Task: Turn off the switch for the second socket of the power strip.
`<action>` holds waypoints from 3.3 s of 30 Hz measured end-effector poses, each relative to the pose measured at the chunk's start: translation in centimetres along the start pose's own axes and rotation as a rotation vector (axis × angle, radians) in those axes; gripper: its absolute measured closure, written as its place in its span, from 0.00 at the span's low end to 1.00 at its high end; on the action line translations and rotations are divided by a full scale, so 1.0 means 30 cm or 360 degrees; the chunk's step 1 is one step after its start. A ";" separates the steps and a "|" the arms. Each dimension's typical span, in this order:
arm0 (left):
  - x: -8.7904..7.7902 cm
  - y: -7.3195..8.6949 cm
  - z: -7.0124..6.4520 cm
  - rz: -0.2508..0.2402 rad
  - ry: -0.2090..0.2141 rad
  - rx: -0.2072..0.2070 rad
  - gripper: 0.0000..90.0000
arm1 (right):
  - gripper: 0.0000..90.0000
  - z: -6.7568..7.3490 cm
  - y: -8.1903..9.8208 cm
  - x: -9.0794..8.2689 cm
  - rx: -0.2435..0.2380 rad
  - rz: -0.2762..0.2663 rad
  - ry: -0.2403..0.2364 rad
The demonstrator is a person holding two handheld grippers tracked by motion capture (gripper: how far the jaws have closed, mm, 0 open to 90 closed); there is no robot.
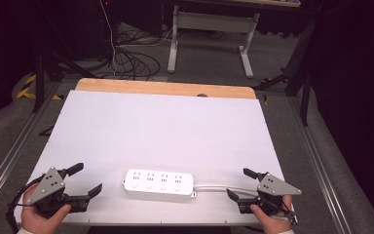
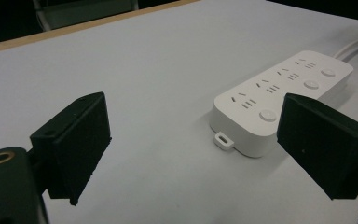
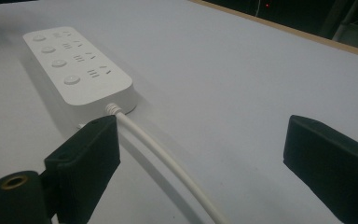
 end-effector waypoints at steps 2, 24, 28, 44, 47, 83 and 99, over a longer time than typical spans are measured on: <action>0.001 0.000 -0.002 -0.0008 -0.0004 -0.0008 0.11 | 0.13 0.000 0.000 0.000 0.0001 0.0001 -0.0001; -0.006 -0.007 -0.003 -0.0017 -0.0017 -0.0006 0.11 | 0.13 0.002 -0.001 0.001 0.0006 0.0007 -0.0005; -0.007 -0.007 -0.002 -0.0020 -0.0035 -0.0004 0.11 | 0.13 0.004 -0.004 0.003 0.0004 0.0014 -0.0011; -0.008 -0.006 -0.002 -0.0020 -0.0052 -0.0006 0.11 | 0.19 0.040 -0.126 0.038 -0.0057 0.0049 -0.0111; -0.009 -0.006 -0.001 -0.0019 -0.0052 -0.0006 0.11 | 0.19 0.052 -0.157 0.056 -0.0070 0.0049 -0.0138; -0.010 -0.004 0.001 -0.0007 -0.0051 0.0001 0.12 | 0.18 0.205 -0.317 0.282 -0.0172 0.0125 -0.0399; -0.011 -0.004 0.003 -0.0003 -0.0049 0.0012 0.12 | 0.10 0.278 -0.342 0.358 -0.0180 0.0152 -0.0512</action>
Point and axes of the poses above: each handheld gripper's, and its own axes: x roughly forward along the jaws, y roughly out of its underside, z roughly to its left, the point moved 4 cm from there along x, roughly forward along the jaws, and after that the axes turned 5 degrees about -z, right-handed, at the moved point
